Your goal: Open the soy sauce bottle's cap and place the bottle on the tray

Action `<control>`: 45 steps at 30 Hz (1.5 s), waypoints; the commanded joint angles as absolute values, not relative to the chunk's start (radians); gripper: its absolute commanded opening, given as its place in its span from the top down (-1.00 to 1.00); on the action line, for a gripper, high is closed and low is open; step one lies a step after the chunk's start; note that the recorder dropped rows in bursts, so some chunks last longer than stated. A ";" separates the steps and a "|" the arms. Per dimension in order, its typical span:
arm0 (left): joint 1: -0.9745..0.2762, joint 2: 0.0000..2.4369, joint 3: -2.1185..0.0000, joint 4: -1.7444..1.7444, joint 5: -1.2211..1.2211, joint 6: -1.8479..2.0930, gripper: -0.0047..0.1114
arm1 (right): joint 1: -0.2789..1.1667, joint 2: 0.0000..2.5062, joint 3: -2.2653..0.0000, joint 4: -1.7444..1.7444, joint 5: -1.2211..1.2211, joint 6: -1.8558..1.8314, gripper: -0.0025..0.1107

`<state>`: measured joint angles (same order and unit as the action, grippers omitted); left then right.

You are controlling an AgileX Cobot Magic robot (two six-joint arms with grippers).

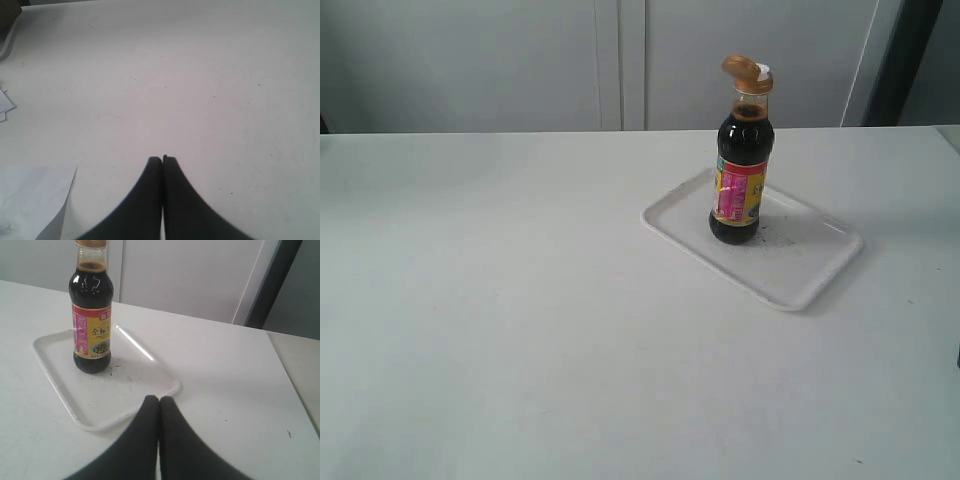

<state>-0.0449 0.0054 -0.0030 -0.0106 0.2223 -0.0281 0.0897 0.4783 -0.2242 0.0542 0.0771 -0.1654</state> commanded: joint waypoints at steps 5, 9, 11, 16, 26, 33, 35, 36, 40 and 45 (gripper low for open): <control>-0.041 0.000 0.000 -0.014 0.227 -0.037 0.92 | 0.092 0.470 -0.221 0.057 0.074 -0.162 0.96; -0.041 0.000 0.000 -0.014 0.227 -0.037 0.92 | 0.092 0.470 -0.221 0.057 0.074 -0.162 0.96; -0.041 0.000 0.000 -0.014 0.227 -0.037 0.92 | 0.092 0.470 -0.221 0.057 0.074 -0.162 0.96; -0.041 0.000 0.000 -0.014 0.227 -0.037 0.92 | 0.092 0.470 -0.221 0.057 0.074 -0.162 0.96; -0.041 0.000 0.000 -0.014 0.227 -0.037 0.92 | 0.092 0.470 -0.221 0.050 0.058 -0.158 0.96; -0.041 0.000 0.000 -0.014 0.227 -0.037 0.92 | 0.092 0.329 -0.153 -0.022 0.055 0.011 0.96; -0.041 0.000 0.000 -0.014 0.227 -0.037 0.92 | 0.092 0.268 -0.105 -0.022 0.057 0.011 0.96; -0.041 0.000 0.000 -0.014 0.227 -0.037 0.92 | 0.092 0.232 -0.081 -0.022 0.057 0.011 0.96; -0.041 0.000 0.000 -0.014 0.227 -0.037 0.92 | 0.092 0.114 -0.037 -0.019 0.114 0.011 0.96; -0.041 0.000 0.000 -0.014 0.227 -0.037 0.92 | 0.092 0.032 -0.021 -0.016 0.160 0.011 0.96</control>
